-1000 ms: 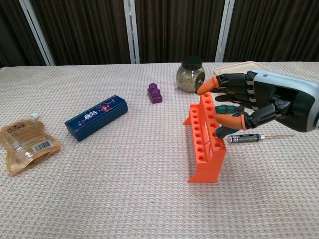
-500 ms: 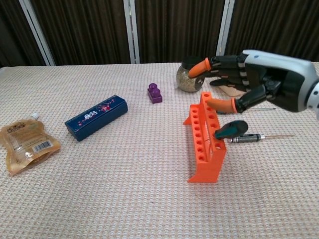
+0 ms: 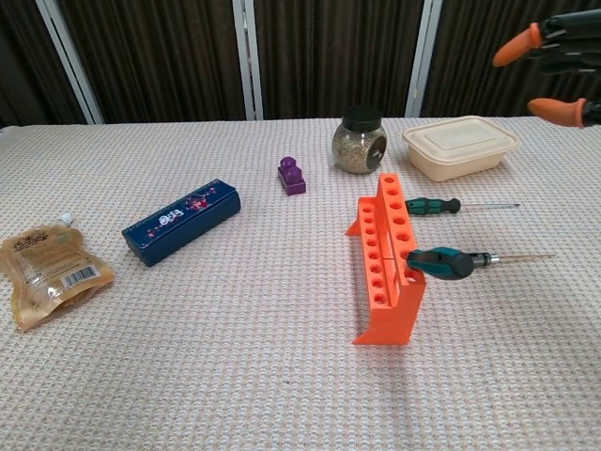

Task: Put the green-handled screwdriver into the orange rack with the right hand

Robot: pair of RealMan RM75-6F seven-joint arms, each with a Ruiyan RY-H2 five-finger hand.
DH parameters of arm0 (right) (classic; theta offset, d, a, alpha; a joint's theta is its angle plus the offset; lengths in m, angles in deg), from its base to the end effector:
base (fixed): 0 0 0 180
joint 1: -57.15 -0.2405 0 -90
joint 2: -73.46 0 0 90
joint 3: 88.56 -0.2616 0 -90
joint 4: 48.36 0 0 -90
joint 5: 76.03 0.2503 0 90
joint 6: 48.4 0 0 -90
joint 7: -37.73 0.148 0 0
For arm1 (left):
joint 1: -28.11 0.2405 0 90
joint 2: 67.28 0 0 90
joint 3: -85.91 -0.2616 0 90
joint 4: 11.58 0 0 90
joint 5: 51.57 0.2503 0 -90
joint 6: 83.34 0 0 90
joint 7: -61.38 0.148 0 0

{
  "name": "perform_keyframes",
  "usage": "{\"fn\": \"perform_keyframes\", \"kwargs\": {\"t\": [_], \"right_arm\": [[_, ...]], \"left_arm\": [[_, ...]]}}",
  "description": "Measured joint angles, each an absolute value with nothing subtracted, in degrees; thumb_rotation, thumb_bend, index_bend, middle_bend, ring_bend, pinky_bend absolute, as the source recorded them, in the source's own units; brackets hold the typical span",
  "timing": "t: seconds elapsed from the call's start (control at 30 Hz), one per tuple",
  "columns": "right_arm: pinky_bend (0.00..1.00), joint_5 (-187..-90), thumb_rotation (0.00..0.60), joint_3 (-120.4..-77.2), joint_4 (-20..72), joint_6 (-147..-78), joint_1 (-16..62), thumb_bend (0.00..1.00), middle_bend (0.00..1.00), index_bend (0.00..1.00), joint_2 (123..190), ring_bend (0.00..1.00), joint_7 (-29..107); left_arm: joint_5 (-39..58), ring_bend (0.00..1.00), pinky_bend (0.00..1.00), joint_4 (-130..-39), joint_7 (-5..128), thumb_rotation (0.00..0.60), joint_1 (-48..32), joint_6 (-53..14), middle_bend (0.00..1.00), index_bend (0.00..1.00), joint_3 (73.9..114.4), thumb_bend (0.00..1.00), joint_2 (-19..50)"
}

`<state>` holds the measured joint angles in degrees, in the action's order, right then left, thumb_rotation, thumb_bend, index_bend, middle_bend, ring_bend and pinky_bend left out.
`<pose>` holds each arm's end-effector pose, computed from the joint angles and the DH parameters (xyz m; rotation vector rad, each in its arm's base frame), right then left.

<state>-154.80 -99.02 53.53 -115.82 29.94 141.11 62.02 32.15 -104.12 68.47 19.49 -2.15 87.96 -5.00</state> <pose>-0.1924 -0.3096 0.0700 1.4519 -1.4275 1.4757 -0.3324 0.2072 0.1267 -1.4788 -0.8178 -0.7732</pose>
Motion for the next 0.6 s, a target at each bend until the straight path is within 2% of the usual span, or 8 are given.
{"fn": "perform_keyframes", "kwargs": {"t": [0.13,0.3,0.4,0.5,0.6], "right_arm": [[0.00,-153.69,0.600,-98.32,50.12,-120.03,32.65,0.51,0.15,0.29,141.20,0.00,55.18],[0.00,-153.35,0.600,-97.15,44.10,-126.23,36.27,0.51,0.14,0.28,142.75,0.00,47.03],[0.00,-153.71,0.600,-96.43,40.85,-129.61,38.15,0.50,0.10,0.24,143.85,0.00,43.08],[0.00,-154.32,0.600,-95.46,38.47,-132.35,40.03,0.48,0.07,0.19,144.50,0.00,39.46],[0.00,-155.27,0.600,-94.05,37.00,-134.86,42.19,0.40,0.05,0.16,144.85,0.00,35.95]], "left_arm": [[32.13,0.00,0.00,-104.07,69.55,0.600,19.55,-1.72,0.00,0.15,88.14,0.10,-4.42],[32.83,0.00,0.00,-103.94,69.92,0.600,19.89,-0.35,0.00,0.15,88.21,0.10,-3.54],[33.53,0.00,0.00,-103.51,69.69,0.600,20.31,0.86,0.00,0.14,88.18,0.10,-2.89],[34.10,0.00,0.00,-102.94,69.06,0.600,20.83,2.24,0.00,0.14,88.18,0.10,-2.18],[34.88,0.00,0.00,-102.01,68.05,0.600,21.51,3.86,0.00,0.14,88.12,0.10,-1.28]]}}
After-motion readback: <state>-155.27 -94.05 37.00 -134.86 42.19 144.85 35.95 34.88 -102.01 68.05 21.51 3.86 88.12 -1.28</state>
